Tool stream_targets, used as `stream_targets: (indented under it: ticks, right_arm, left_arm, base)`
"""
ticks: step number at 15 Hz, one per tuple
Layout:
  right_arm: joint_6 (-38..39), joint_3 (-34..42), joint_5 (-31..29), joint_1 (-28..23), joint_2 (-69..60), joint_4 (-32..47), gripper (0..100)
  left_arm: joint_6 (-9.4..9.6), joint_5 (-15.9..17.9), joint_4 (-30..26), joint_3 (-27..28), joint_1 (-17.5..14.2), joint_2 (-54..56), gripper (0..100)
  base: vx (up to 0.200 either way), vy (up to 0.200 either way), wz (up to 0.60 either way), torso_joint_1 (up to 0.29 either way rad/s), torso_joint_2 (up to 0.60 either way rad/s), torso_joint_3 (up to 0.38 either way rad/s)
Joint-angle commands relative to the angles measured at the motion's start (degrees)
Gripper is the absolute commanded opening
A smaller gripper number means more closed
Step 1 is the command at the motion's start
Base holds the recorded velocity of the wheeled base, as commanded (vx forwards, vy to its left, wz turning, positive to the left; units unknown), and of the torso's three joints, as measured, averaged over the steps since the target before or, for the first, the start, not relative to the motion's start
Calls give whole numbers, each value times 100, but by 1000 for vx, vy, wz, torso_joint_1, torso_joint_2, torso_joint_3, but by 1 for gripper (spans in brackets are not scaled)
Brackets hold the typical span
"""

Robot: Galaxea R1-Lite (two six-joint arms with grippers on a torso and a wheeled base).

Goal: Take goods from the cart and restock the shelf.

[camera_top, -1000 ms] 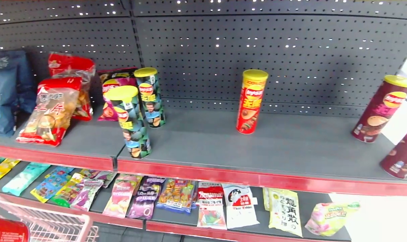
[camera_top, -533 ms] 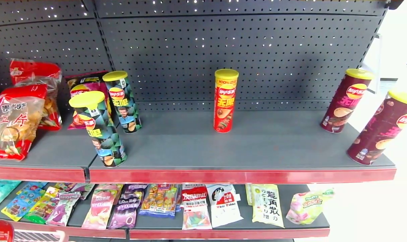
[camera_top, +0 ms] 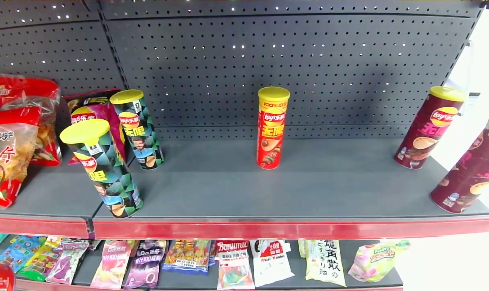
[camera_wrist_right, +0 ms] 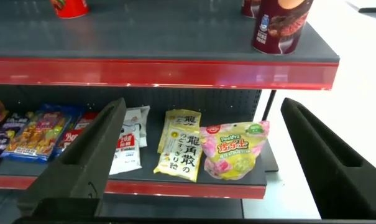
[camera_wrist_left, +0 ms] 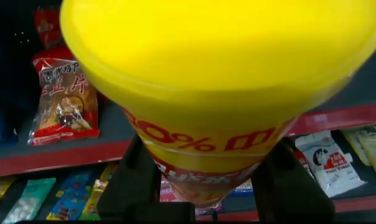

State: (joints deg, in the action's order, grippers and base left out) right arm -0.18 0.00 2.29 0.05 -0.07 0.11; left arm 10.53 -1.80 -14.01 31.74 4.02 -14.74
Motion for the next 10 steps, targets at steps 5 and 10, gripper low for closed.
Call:
stream_targets:
  ticks: [5,10]
  right_arm:
    - [-87,-132,96,21,78,-72,100]
    - [-755,-2329,1221,461,2679,-29,100]
  left_arm:
    - [-7,303,-480,-221,64,736,0]
    - [-807,620,-480,-494,248,683,0]
  base:
    - [0,0,0,0,0,0]
    - [0,0,0,0,0,0]
